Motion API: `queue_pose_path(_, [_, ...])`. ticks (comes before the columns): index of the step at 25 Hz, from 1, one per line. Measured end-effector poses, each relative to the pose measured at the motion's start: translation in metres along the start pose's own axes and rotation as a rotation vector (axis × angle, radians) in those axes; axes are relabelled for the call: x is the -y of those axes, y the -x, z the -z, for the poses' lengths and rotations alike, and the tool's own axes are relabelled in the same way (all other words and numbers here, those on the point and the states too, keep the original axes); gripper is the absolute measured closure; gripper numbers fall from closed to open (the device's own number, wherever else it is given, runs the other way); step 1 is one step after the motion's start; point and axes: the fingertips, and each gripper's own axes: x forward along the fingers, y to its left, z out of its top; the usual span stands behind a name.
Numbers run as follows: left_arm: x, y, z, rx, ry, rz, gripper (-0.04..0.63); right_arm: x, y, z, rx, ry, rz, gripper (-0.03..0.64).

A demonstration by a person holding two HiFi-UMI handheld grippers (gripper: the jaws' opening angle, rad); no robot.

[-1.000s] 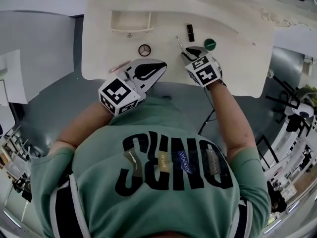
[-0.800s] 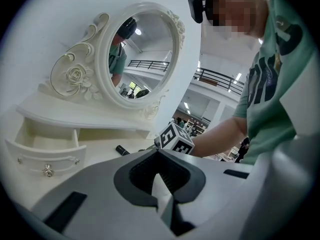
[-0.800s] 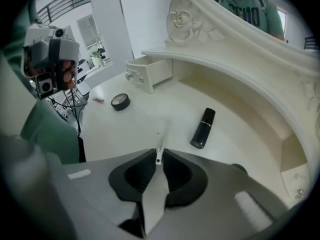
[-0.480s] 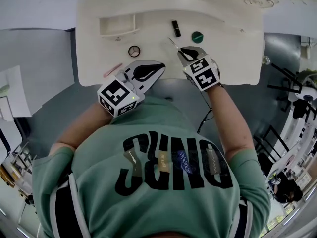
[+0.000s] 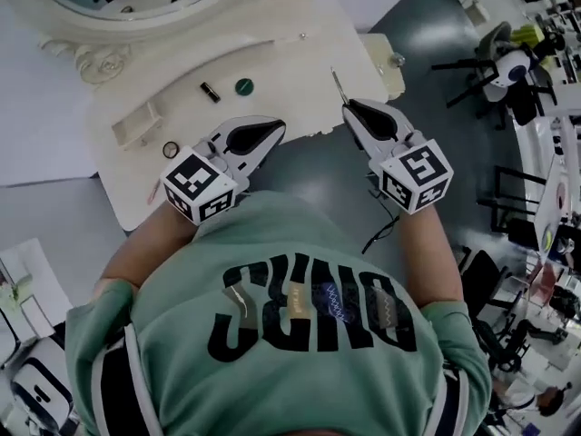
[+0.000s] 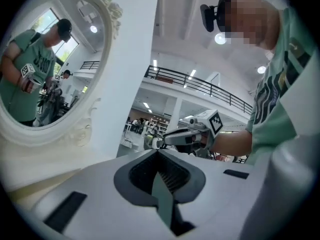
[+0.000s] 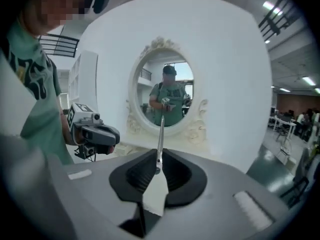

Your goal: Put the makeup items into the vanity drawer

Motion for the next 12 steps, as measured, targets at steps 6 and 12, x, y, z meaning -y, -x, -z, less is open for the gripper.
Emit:
queue_pose_path(6, [0.057,-0.061,-0.041,0.005,-0.056,0.123,0.592,0.044,0.149,-0.003,0.177,-0.096,0.221,0.572])
queue_pose_path(12, [0.113,-0.089,-0.055,-0.020,-0.086,0.245,0.592,0.037,0.241,0.018,0.294,-0.162,0.371,0.572])
